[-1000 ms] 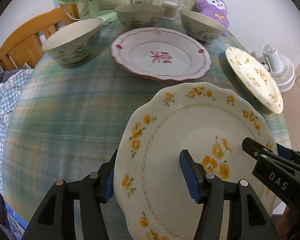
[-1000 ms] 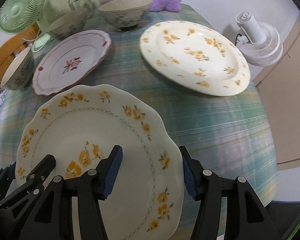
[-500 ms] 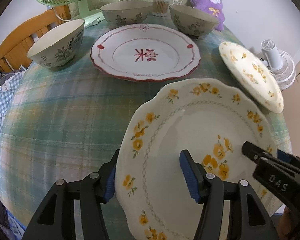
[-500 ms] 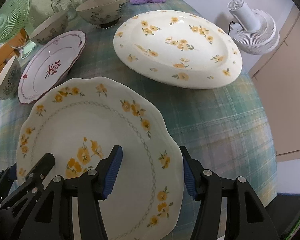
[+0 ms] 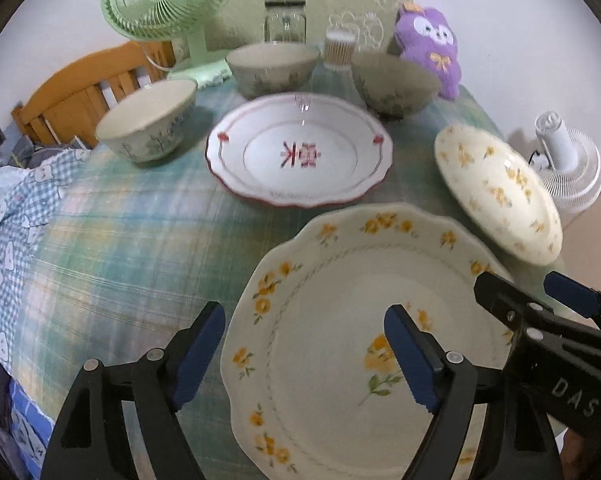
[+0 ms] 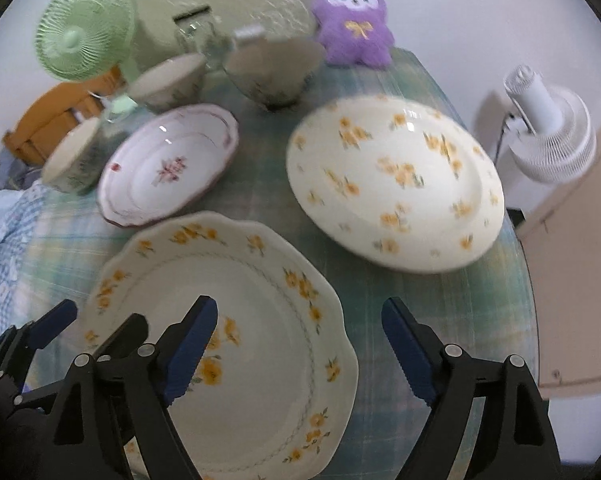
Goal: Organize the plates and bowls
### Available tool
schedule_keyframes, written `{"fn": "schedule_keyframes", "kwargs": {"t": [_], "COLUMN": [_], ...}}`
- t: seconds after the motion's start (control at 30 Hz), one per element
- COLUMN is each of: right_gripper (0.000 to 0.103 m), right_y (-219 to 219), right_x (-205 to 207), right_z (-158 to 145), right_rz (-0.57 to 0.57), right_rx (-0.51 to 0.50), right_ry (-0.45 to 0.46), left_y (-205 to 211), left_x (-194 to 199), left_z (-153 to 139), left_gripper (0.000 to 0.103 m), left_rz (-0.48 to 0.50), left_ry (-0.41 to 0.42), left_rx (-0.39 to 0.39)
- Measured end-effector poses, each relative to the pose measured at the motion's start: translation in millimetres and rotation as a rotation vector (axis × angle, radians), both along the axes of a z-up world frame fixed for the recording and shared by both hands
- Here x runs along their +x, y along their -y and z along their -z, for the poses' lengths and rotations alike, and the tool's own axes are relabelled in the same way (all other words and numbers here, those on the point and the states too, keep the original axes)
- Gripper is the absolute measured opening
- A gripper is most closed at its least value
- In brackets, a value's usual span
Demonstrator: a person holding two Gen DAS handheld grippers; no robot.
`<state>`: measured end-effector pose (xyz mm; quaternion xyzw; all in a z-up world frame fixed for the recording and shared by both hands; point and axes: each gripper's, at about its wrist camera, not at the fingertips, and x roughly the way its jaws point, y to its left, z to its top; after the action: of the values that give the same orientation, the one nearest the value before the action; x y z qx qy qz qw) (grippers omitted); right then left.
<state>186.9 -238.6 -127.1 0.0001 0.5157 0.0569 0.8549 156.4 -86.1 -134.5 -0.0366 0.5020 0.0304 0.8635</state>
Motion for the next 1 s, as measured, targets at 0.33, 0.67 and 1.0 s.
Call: {"fn": "schedule_keyframes", "kwargs": {"t": [0.33,0.67,1.0], "right_gripper": [0.087,0.087,0.087], "right_y": [15,55,96], "right_x": [-11,14,71], "right_z": [-53,-67,-54], "right_rz": [0.082,0.103,0.043], "right_rx": [-0.019,-0.005,-0.004], "right_ry": [0.096,0.146,0.144], "left_y": [23,65,109], "left_x": [13,44,93], "left_z": [-41,-49,-34], "left_gripper": [0.083,0.083,0.083], "left_rz": [0.118,0.13,0.088], "left_ry": [0.059,0.072,0.073], "left_rx": [-0.056,-0.058,-0.015]}}
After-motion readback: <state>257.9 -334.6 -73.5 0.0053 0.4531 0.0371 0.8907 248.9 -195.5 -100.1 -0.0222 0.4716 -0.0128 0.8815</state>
